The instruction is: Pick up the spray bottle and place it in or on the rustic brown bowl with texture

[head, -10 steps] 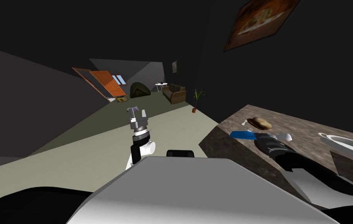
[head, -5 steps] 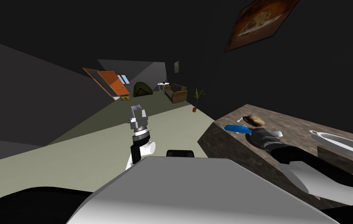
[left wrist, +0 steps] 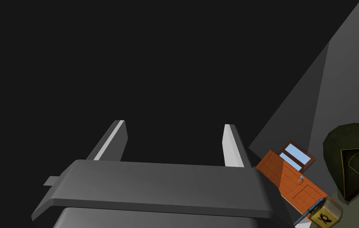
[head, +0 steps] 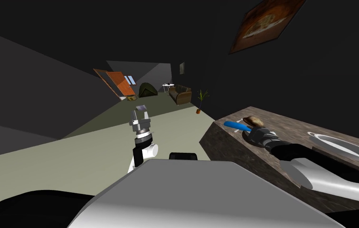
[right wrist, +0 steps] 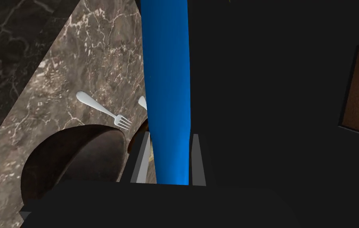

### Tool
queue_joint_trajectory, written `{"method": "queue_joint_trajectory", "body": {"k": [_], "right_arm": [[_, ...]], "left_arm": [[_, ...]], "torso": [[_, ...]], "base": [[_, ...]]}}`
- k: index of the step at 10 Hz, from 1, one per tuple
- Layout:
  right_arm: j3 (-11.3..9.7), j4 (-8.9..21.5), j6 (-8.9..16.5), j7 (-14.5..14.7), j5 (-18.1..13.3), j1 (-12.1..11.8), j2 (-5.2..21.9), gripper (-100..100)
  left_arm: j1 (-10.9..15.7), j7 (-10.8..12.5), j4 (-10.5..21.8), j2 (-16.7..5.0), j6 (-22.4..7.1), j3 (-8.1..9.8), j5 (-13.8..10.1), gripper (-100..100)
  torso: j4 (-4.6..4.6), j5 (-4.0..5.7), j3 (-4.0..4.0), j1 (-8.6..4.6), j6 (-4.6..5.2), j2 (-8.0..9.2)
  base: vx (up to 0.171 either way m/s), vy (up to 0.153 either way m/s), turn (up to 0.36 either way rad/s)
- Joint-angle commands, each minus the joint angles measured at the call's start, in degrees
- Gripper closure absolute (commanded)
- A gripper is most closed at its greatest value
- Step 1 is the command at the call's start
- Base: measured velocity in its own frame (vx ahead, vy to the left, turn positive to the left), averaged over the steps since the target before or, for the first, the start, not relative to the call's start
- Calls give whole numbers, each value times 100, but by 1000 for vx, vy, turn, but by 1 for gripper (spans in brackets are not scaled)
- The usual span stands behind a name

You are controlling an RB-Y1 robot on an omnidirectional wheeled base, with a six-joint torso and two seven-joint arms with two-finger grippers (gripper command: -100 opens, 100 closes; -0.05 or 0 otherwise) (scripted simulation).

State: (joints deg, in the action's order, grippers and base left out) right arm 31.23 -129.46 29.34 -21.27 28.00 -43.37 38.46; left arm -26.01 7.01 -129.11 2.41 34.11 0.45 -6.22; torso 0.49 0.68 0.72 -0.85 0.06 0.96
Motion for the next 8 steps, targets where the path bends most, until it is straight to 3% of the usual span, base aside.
{"method": "queue_joint_trajectory", "body": {"k": [1, 3, 6, 7, 8], "right_arm": [[-1, -12, -6, -272, 286, 134, 100, 100], [-1, -12, -6, -272, 521, 134, 100, 100], [-15, 2, -55, -736, 1071, 350, 297, 100], [-15, 2, -55, -736, 1224, 350, 297, 100], [-30, 20, -85, -968, 1401, 452, 400, 100]], "left_arm": [[0, 0, 0, 0, 0, 0, 0, 0], [0, 0, 0, 0, 0, 0, 0, 0], [-1, 0, 0, 0, 0, 0, 0, 0], [0, 0, 0, 0, 0, 0, 0, 0], [0, 0, 0, 0, 0, 0, 0, 0]], "torso": [[0, 0, 0, 0, 0, 0], [1, -2, 0, 8, -2, -2], [-9, -3, -18, 6, -5, -29], [-8, -2, -12, 0, -9, -16], [-8, -3, -10, 5, -2, -12]], "base": [[-161, -95, 81], [-94, -51, 43], [-105, -89, 102], [-143, -81, 82], [-128, -114, 115]]}}
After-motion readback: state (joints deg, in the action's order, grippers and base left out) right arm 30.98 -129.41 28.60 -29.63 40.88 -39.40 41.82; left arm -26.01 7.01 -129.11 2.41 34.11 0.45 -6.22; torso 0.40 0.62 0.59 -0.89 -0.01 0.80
